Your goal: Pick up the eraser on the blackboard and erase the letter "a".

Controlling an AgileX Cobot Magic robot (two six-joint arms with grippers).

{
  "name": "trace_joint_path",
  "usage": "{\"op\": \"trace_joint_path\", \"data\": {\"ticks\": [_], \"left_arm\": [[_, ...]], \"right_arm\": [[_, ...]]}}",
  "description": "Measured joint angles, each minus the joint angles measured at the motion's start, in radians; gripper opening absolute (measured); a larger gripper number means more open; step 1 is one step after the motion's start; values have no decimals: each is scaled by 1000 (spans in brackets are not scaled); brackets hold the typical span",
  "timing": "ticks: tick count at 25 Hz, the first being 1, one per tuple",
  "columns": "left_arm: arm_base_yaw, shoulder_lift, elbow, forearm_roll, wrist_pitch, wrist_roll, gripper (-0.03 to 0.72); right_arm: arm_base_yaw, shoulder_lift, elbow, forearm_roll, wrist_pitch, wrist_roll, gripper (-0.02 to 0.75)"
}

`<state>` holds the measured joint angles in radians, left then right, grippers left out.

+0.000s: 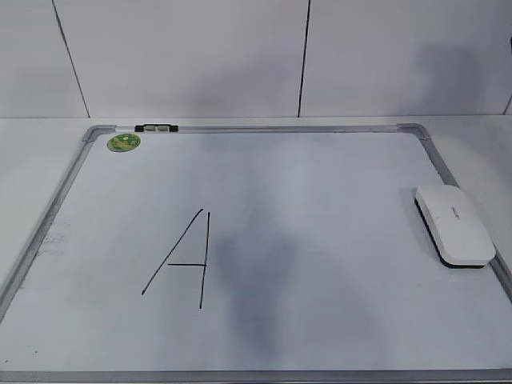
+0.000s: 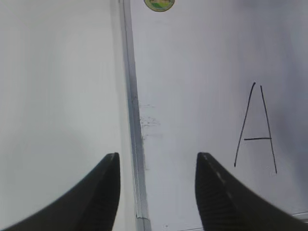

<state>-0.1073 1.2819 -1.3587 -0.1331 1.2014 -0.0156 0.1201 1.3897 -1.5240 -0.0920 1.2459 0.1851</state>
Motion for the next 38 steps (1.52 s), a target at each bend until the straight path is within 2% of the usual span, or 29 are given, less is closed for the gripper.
{"op": "trace_joint_path", "data": {"ticks": [4,10,21,28,38], "left_arm": [[-46,-84,0,36,30,-13,382],[-50,-244,0,49,54,-28,382],[-54,-527,21,-1,69,-53,382],[-102,-741,217,-12,75,-55,382],[-106,-990,490,-36,79,-55,382]], "right_arm": [[0,-113,97,11,2,1,595],[4,-293,247,34,6,8,595],[129,-537,434,39,10,12,594],[135,-741,539,92,13,15,594],[136,-960,714,92,19,15,594]]}}
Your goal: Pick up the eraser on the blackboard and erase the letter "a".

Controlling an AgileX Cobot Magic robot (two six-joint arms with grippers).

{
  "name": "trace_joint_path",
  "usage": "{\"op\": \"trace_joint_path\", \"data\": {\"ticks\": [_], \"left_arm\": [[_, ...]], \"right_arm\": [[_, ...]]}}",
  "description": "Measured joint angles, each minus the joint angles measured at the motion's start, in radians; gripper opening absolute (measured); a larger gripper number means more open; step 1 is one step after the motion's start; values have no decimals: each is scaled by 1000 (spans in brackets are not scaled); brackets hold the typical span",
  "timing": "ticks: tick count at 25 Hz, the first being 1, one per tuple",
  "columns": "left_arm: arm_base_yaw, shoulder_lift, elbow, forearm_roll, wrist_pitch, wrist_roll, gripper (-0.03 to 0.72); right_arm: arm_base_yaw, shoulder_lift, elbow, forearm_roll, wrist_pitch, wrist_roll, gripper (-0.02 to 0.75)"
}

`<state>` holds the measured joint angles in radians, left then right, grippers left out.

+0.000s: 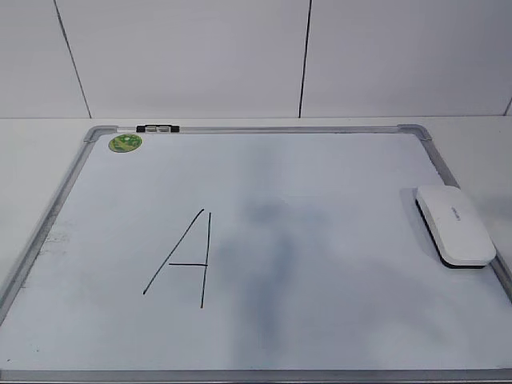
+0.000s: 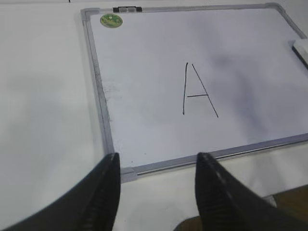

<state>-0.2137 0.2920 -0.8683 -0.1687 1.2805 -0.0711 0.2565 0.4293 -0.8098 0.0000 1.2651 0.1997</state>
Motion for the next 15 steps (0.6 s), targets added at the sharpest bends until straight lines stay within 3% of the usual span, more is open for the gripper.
{"op": "trace_joint_path", "data": {"ticks": [15], "left_arm": [[-14,-116,284,8,0,85,382]], "right_arm": [[0,-242,261,-10,2,-159,594]]}}
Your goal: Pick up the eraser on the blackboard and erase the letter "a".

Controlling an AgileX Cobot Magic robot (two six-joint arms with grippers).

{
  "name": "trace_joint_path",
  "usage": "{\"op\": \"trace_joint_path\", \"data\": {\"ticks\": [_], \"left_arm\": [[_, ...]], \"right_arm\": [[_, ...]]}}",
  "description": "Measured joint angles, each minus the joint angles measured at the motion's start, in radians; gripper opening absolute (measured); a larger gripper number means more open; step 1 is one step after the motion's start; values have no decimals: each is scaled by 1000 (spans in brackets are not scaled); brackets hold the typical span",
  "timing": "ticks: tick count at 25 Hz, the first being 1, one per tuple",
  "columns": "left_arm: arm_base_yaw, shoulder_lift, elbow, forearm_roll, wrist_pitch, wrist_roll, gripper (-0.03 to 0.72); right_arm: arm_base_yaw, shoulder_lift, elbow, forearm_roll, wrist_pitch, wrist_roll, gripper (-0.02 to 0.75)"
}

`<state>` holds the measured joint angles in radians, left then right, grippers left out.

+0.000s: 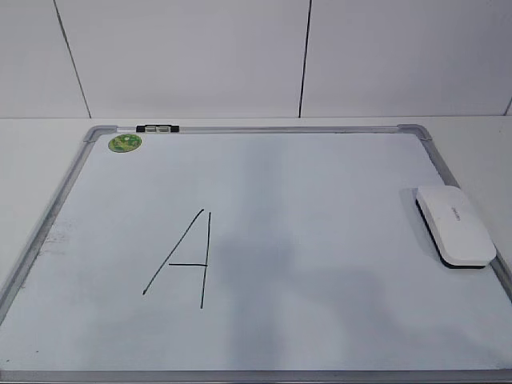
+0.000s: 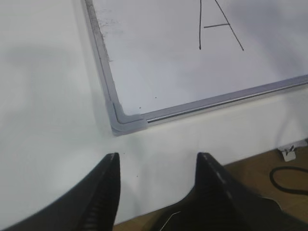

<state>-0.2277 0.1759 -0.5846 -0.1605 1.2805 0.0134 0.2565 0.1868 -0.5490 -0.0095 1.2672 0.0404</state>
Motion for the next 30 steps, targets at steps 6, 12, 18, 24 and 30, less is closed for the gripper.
{"op": "trace_joint_path", "data": {"ticks": [6,12,18,24,30], "left_arm": [[-30,0,37,4,-52,84,382],[-30,0,40,23,-138,111,379],[-30,0,65,39,-176,114,377],[-30,0,65,32,-176,114,361],[-30,0,65,30,-176,116,345]], "right_arm": [[0,-44,10,-19,-27,-50,594],[0,-47,43,-38,-102,-55,594],[0,-47,50,-42,-115,-57,594],[0,-47,50,-42,-117,-57,594],[2,-47,50,-43,-119,-57,594]]}}
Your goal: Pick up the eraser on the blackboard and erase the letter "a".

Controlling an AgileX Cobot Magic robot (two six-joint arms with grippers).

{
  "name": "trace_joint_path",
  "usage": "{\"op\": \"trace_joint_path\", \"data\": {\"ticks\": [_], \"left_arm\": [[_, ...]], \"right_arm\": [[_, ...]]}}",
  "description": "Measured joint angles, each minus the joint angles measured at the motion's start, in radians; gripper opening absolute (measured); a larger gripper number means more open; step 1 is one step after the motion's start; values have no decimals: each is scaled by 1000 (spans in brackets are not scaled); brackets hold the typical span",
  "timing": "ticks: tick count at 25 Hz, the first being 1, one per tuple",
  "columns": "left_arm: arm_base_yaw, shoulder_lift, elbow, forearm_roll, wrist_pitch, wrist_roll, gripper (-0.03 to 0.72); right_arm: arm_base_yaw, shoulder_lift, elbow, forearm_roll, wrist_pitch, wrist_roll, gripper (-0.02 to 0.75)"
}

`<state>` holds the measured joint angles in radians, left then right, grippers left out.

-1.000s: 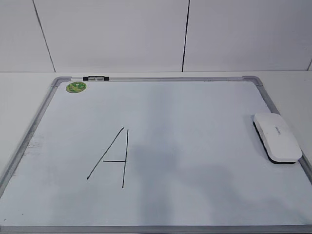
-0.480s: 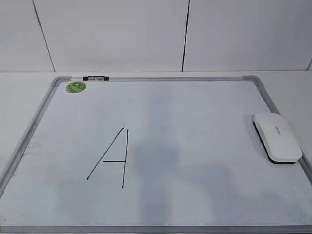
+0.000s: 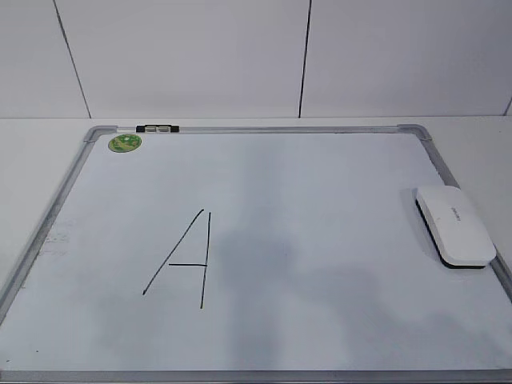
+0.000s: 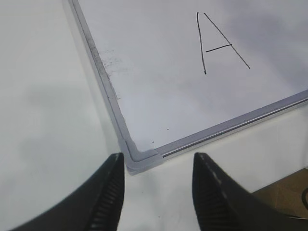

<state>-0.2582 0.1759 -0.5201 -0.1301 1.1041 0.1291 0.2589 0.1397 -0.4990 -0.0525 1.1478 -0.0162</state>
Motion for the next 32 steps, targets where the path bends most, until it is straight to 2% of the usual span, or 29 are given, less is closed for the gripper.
{"op": "trace_joint_path", "data": {"ticks": [14,25,32], "left_arm": [[0,-39,0,0,0,0,333],[52,-166,0,0,0,2,322],[53,-166,0,-2,0,2,319]], "right_arm": [[0,-46,0,-2,-2,0,594],[0,-151,0,-2,-2,0,594],[0,-157,0,-2,-2,0,594]]}}
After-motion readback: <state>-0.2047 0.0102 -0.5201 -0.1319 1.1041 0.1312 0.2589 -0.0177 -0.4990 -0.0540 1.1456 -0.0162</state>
